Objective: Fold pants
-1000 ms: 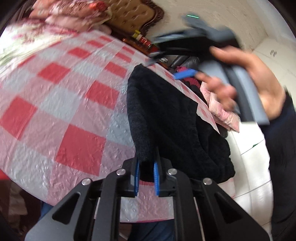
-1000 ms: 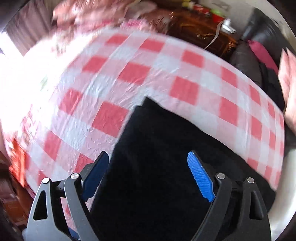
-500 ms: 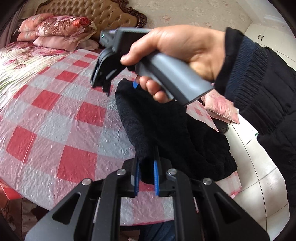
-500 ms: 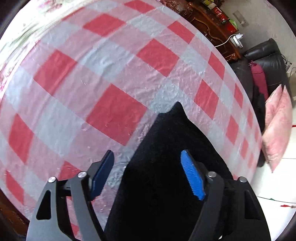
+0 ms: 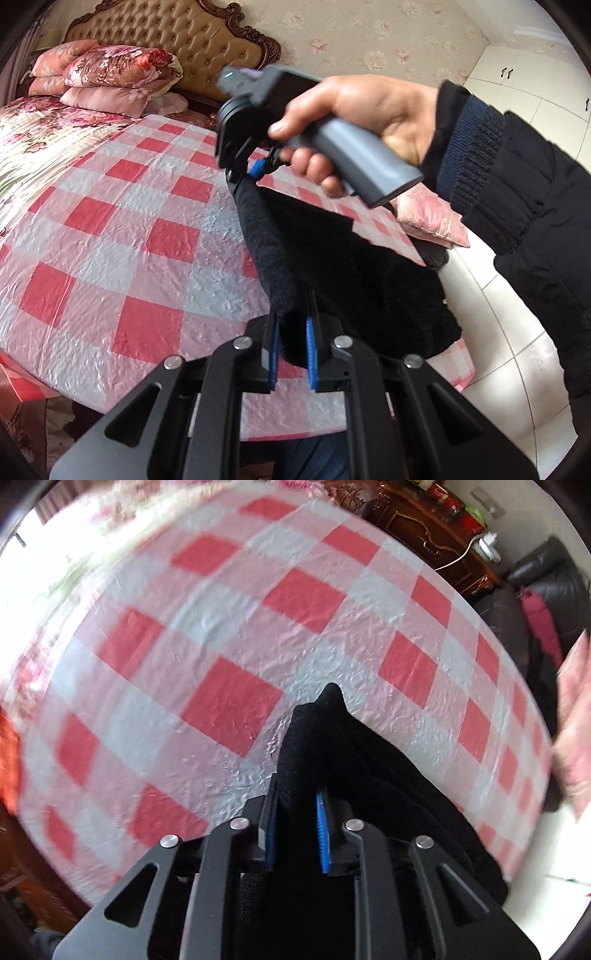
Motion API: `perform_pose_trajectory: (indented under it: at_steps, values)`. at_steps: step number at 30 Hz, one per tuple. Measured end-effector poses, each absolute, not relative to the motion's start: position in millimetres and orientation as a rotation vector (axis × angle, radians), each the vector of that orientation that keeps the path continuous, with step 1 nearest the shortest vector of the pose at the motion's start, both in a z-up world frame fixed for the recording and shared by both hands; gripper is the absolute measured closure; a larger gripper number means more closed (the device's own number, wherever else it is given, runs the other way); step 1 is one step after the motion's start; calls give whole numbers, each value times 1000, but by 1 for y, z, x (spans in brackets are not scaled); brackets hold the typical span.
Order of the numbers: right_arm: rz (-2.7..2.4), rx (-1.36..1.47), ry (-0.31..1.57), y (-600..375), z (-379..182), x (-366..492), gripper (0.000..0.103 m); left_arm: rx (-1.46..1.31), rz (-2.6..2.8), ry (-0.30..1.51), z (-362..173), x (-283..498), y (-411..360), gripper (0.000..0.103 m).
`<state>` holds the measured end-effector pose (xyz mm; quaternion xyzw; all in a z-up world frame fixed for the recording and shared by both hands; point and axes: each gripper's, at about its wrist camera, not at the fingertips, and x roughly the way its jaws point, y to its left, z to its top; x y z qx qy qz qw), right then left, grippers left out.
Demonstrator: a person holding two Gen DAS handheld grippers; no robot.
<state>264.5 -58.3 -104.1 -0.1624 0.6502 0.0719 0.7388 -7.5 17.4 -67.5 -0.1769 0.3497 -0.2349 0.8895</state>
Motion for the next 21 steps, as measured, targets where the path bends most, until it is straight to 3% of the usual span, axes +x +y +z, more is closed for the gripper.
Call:
perform_pose_trajectory:
  at_steps: [7, 13, 17, 21]
  values:
    - [275, -54, 1333, -128, -30, 253, 89, -270, -524, 630, -25, -22, -18, 92]
    - [348, 202, 1207, -243, 21, 232, 89, -81, -563, 508, 20, -40, -97, 92]
    - [385, 363, 1125, -341, 31, 211, 89, 87, -606, 436, 31, -61, -184, 92]
    - [405, 523, 1065, -452, 3, 186, 89, 246, -654, 412, 6, -80, -277, 92]
